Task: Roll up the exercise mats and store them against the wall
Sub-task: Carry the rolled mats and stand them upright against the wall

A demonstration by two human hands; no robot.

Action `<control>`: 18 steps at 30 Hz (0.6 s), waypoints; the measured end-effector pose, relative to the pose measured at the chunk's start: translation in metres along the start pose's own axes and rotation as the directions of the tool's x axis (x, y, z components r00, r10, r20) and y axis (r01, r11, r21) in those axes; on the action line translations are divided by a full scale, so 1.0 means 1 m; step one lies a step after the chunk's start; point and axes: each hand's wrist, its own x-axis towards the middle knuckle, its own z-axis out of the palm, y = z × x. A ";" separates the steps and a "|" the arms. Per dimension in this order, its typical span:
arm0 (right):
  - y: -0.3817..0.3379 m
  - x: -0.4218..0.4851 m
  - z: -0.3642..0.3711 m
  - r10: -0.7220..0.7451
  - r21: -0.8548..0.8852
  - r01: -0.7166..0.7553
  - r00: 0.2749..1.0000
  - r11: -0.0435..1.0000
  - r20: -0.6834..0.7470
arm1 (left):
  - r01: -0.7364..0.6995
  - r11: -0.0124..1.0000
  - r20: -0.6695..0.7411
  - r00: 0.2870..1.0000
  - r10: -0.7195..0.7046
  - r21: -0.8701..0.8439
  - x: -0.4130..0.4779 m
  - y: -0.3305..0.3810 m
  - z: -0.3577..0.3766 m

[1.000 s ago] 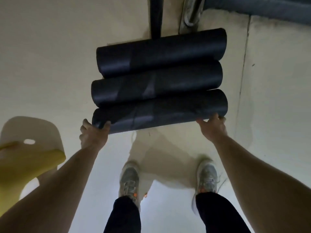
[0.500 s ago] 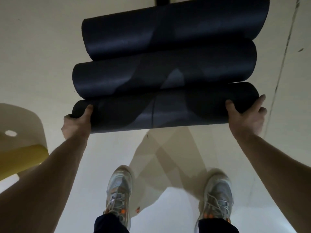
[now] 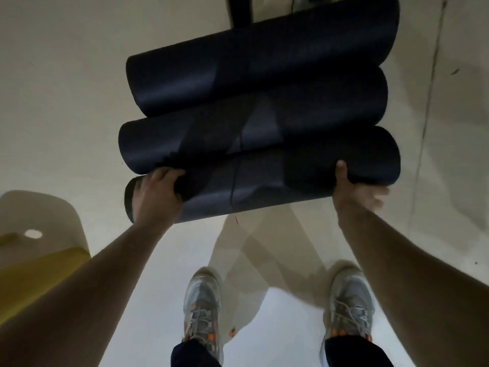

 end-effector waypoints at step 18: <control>0.044 -0.048 0.111 0.013 0.670 -0.391 0.869 0.631 0.495 | -0.170 0.976 0.353 0.929 0.113 0.136 0.042 0.041 0.012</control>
